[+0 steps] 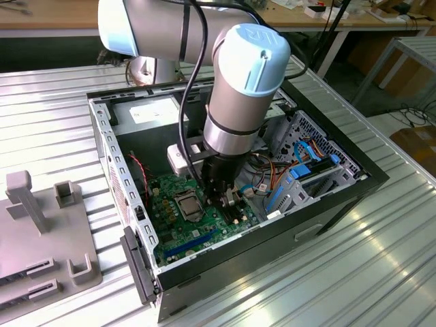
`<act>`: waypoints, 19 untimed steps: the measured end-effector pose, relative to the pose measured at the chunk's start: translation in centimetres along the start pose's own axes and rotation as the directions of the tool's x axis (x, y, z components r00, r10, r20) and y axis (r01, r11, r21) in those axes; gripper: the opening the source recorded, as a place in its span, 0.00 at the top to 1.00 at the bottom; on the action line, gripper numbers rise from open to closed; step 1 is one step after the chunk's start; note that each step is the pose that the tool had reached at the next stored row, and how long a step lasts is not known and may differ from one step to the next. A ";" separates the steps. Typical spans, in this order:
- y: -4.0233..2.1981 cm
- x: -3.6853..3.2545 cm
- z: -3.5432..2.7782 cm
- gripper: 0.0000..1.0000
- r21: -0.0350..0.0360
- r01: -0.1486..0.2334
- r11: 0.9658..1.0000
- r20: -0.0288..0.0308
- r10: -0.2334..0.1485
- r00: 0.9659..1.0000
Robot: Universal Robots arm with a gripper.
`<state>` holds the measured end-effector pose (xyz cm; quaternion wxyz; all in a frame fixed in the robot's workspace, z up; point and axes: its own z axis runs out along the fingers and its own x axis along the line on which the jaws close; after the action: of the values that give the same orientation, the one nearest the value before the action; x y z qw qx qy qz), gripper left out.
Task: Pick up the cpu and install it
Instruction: 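Install the first cpu locking lever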
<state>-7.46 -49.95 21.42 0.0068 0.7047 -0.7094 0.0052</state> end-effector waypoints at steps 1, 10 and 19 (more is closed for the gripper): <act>-0.03 0.00 0.08 0.89 0.000 0.001 1.000 0.000 -0.001 1.000; -0.08 0.00 0.62 0.89 0.000 0.011 1.000 0.000 -0.011 1.000; -0.15 0.02 0.91 0.89 0.000 0.021 1.000 0.000 -0.021 1.000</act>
<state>-7.31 -49.99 20.51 0.0068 0.7123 -0.7018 0.0053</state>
